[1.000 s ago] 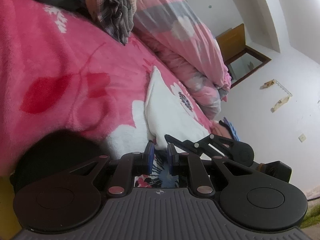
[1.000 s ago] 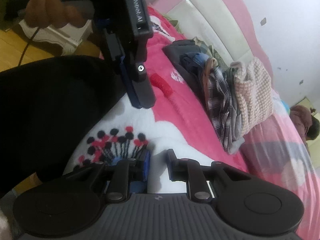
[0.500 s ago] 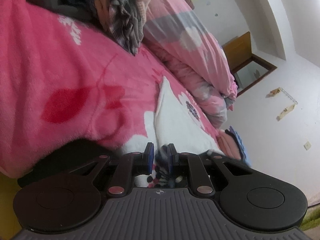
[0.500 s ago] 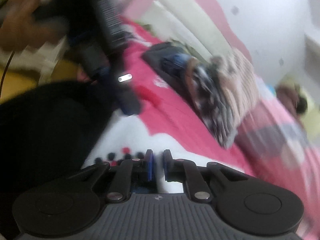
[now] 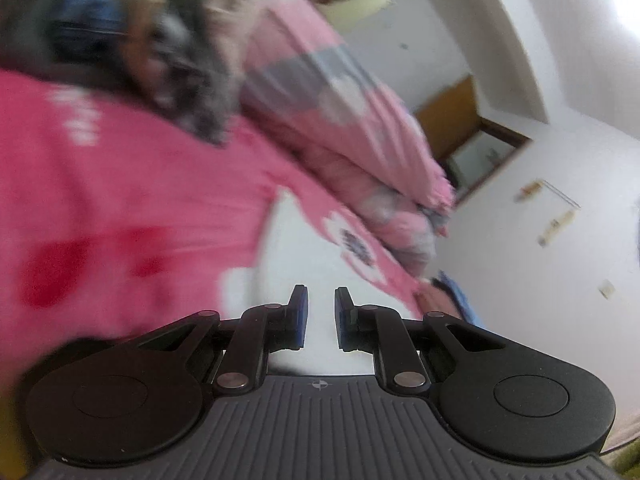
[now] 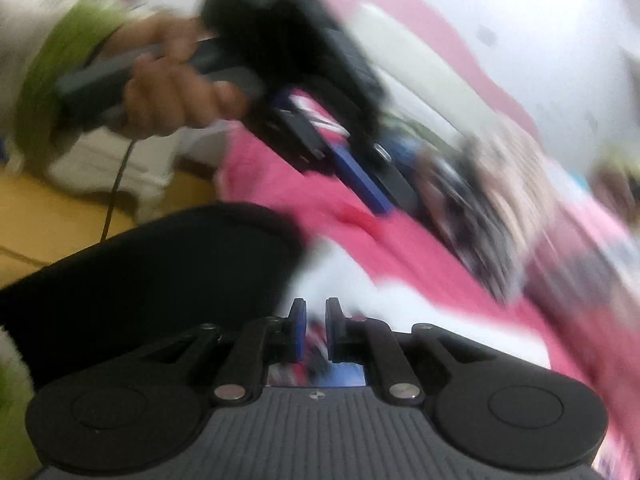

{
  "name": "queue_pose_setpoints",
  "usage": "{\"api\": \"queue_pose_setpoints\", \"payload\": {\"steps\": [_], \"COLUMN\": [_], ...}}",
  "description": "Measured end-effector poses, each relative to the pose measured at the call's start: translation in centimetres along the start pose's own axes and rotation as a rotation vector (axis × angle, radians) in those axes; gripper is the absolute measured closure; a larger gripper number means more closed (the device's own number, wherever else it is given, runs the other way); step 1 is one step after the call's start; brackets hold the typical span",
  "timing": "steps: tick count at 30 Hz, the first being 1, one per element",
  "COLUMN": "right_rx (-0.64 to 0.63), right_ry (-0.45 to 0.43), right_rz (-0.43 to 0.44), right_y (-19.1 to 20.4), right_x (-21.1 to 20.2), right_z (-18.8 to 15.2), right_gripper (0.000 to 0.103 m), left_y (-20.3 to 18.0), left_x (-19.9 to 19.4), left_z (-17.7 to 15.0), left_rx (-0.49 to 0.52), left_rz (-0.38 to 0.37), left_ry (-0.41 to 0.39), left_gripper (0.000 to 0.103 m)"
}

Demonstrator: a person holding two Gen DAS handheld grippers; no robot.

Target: Fold clothes

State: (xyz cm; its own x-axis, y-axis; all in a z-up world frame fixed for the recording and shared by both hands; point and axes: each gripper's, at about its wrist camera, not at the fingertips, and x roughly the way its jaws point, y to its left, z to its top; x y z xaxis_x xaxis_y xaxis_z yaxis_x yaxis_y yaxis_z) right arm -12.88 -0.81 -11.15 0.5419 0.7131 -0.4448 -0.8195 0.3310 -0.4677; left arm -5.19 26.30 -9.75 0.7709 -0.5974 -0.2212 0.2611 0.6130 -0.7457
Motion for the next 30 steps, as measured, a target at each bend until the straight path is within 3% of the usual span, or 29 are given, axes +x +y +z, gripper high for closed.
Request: {"api": "queue_pose_setpoints", "payload": {"steps": [5,8,10,16,23,26,30], "right_rx": [0.284,0.454,0.495,0.58,0.879,0.949,1.0], "right_ry": [0.046,0.073,0.109,0.222,0.296,0.256,0.098], "right_rz": [-0.219,-0.351,-0.435,-0.69,-0.986,-1.032,-0.96], "right_y": [-4.3,-6.8,-7.5,-8.5,-10.7,-10.5,-9.9], "right_x": [-5.2,-8.3,-9.9,-15.6,-25.4,-27.7,-29.0], "right_z": [-3.5,-5.7,-7.6,-14.0,-20.9,-21.8,-21.3], "right_gripper": [0.093,0.09,0.09,0.085,0.085,0.085,0.085], "left_y": [-3.3,-4.0,-3.8,-2.4,-3.5,-4.2,-4.9], "left_x": [5.8,8.1,9.0,8.3,8.6,9.0,9.2], "left_z": [-1.8,-3.4,-4.3,-4.6,-4.6,-4.6,-4.3], "left_rx": [0.109,0.187,0.223,0.141,0.158,0.17,0.172], "left_rz": [-0.035,0.044,0.114,0.124,0.183,0.218,0.26], "left_ry": [0.121,0.209,0.252,0.243,0.256,0.258,0.262], "left_gripper": [0.09,0.09,0.09,0.089,0.089,0.089,0.089]}}
